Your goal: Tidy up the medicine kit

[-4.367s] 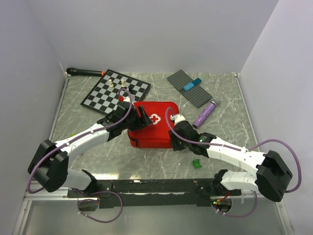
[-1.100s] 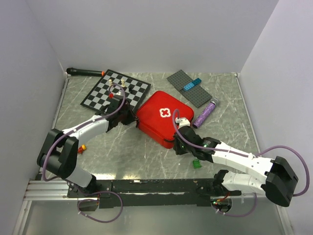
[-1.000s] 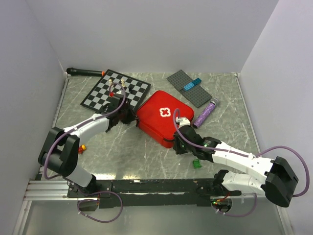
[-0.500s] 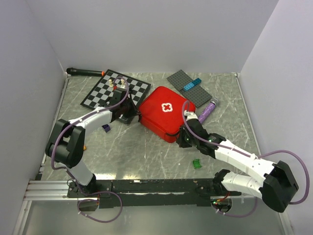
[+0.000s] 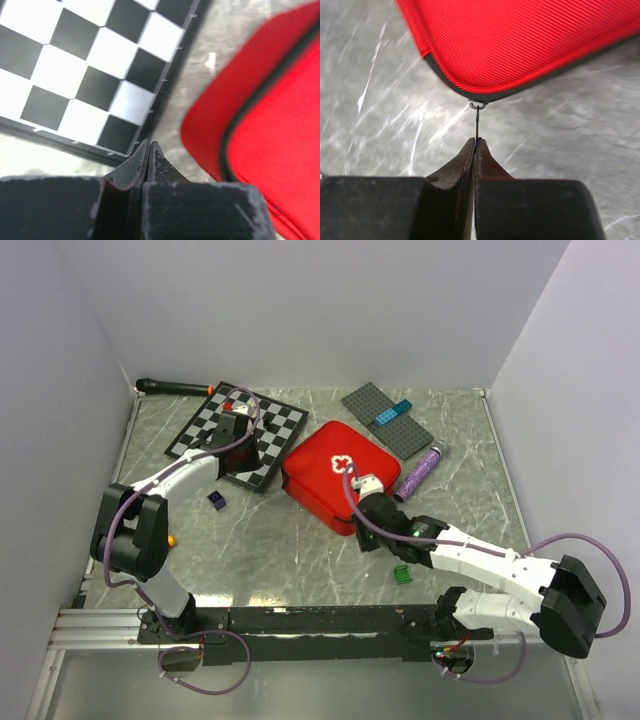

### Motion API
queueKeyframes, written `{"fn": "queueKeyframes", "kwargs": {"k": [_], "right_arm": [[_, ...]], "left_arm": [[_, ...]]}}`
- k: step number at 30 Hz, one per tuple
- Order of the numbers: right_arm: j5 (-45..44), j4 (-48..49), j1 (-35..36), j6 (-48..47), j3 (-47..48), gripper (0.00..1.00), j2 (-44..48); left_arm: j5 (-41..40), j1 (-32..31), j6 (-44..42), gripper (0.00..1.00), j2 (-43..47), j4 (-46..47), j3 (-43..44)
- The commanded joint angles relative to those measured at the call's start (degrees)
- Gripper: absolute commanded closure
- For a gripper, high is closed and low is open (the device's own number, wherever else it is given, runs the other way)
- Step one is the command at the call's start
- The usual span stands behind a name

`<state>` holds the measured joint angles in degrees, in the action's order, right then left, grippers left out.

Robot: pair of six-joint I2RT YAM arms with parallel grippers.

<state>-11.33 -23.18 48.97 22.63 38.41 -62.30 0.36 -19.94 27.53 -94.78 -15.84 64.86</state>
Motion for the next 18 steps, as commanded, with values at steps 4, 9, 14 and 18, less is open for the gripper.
{"fn": "queueKeyframes", "kwargs": {"k": [4,9,14,18], "right_arm": [[-2.1,-4.9,11.7,1.9,3.9,1.00,-4.7],[-2.4,-4.9,17.5,2.9,8.3,1.00,-9.6],[-2.8,-3.9,19.3,2.8,9.8,1.00,-12.8],[-3.6,-3.7,19.3,3.0,8.2,1.00,-12.4]], "left_arm": [[-4.7,0.2,1.5,0.84,3.3,-4.6,1.7],[5.2,0.0,8.8,0.55,11.9,2.8,-6.8],[12.4,-6.0,17.0,0.39,18.8,14.8,-15.6],[10.8,-14.7,17.8,0.37,15.3,17.6,-12.6]]}}
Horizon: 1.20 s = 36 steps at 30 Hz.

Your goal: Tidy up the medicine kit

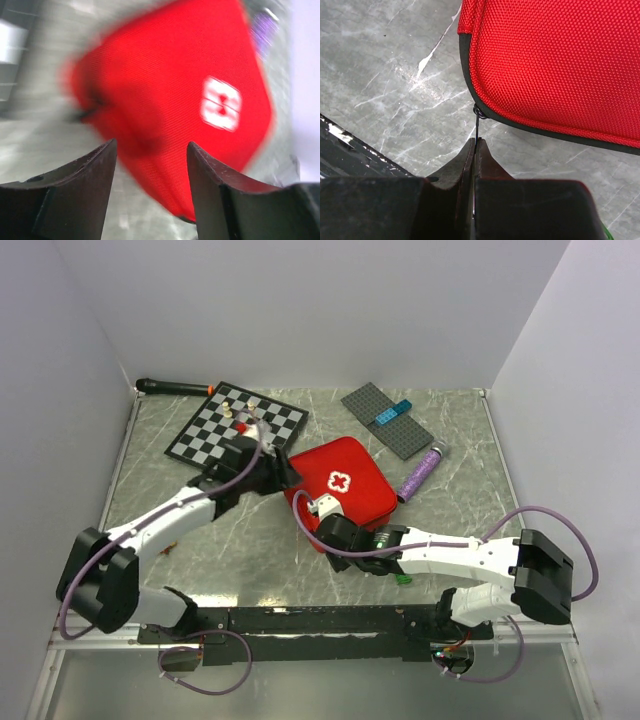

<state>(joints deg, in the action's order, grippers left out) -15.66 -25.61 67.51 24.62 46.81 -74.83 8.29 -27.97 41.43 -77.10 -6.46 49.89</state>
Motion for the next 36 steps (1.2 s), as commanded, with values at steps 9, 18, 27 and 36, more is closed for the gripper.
{"fn": "queueKeyframes", "kwargs": {"k": [9,18,27,36], "right_arm": [[-3.8,-5.2,0.7,4.7,-3.0,1.00,2.3],[-9.9,-13.4,-6.5,14.5,-5.7,1.00,6.5],[-6.9,-6.7,-26.6,14.6,-11.1,1.00,16.2],[-9.0,-2.5,-34.0,10.3,-6.9,1.00,13.4]], "left_arm": [[0.1,-10.4,1.2,0.66,-16.7,0.1,7.3],[-5.3,-10.5,-1.7,0.99,-21.7,-5.4,7.8],[-7.0,-10.5,-3.2,0.99,-21.1,-6.3,6.5],[-8.0,-10.4,-4.7,0.99,-20.4,-6.8,4.9]]}}
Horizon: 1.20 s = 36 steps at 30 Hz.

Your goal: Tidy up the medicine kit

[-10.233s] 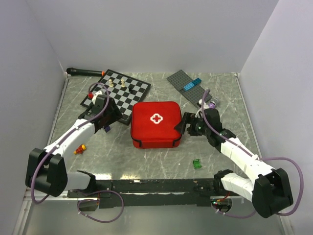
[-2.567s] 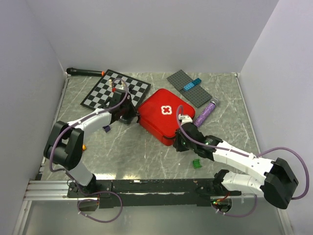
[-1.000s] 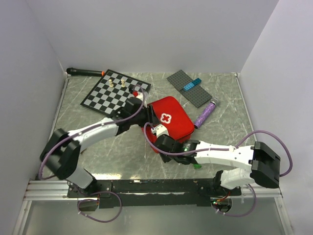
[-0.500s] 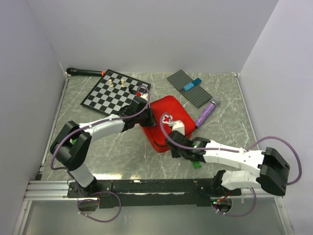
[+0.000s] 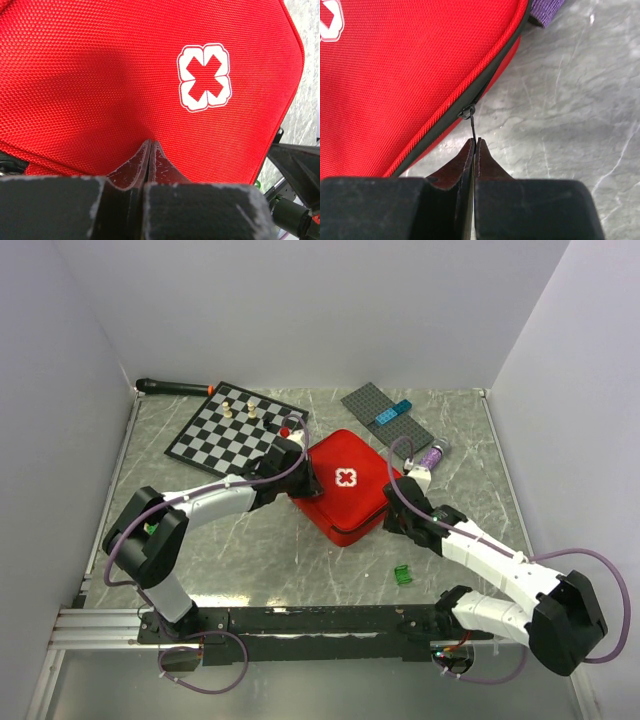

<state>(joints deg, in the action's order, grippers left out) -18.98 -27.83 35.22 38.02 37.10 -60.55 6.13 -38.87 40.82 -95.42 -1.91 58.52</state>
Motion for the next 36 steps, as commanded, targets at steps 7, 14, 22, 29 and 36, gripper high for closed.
{"fn": "queueKeyframes", "kwargs": {"k": [7,14,22,29,36], "right_arm": [[-10.1,-1.6,-2.3,-2.7,0.3,1.00,1.8],[-9.8,2.3,-8.8,-3.9,2.3,1.00,-1.0],[-8.9,10.6,-13.5,-5.2,2.3,1.00,-2.1],[-9.3,7.1,-7.5,-7.4,0.8,1.00,4.0],[-12.4,2.1,0.6,-6.2,0.6,1.00,4.3]], "left_arm": [[-6.0,1.3,-4.9,0.99,0.6,-12.7,-6.2],[-6.0,2.6,-4.3,0.99,2.8,-11.9,-10.9],[-8.0,2.6,-3.7,0.99,3.1,-13.0,-10.6],[-10.6,2.7,0.6,0.65,13.2,-14.0,-11.1],[-9.6,-3.8,7.9,0.28,24.7,-11.9,-13.9]]}}
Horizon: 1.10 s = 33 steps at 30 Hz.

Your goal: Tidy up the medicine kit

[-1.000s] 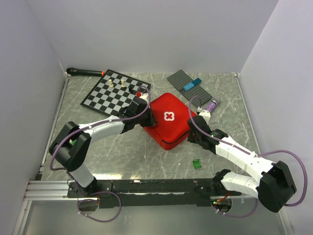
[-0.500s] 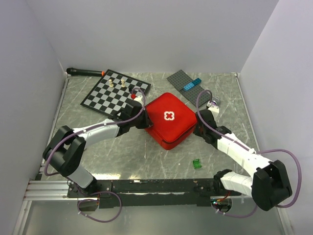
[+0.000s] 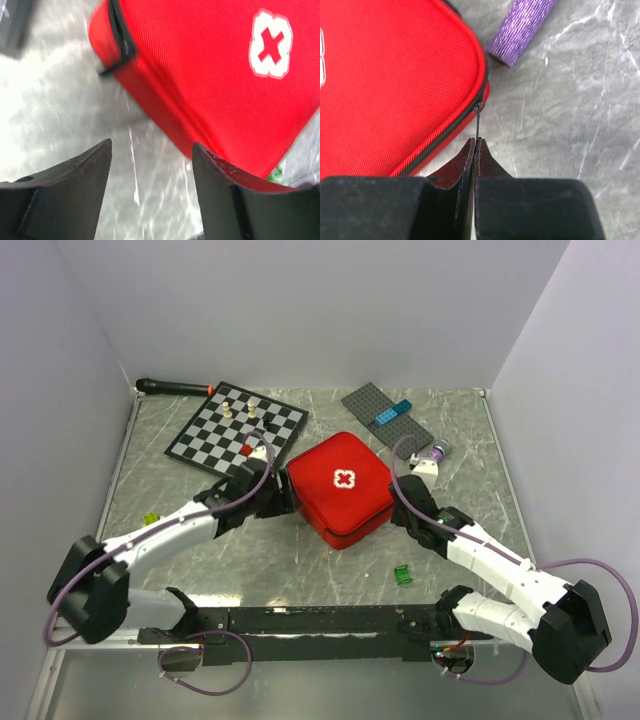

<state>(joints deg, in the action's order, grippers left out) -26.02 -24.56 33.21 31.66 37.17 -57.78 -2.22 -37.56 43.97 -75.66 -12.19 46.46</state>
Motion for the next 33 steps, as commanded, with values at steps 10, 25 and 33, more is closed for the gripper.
{"fn": "queueKeyframes", "kwargs": {"k": [10,25,33], "right_arm": [[-8.1,-5.8,14.2,3.5,-1.7,1.00,4.1],[-14.0,-8.1,33.0,10.6,2.3,1.00,-6.3],[-14.1,-6.6,35.7,8.5,4.6,1.00,-10.2]], "left_arm": [[-9.5,-23.9,8.8,0.16,1.0,-1.0,1.3],[-14.2,-21.2,16.1,0.09,5.3,-2.5,-5.9],[-14.4,-17.7,17.5,0.25,6.0,-2.4,-9.1]]}}
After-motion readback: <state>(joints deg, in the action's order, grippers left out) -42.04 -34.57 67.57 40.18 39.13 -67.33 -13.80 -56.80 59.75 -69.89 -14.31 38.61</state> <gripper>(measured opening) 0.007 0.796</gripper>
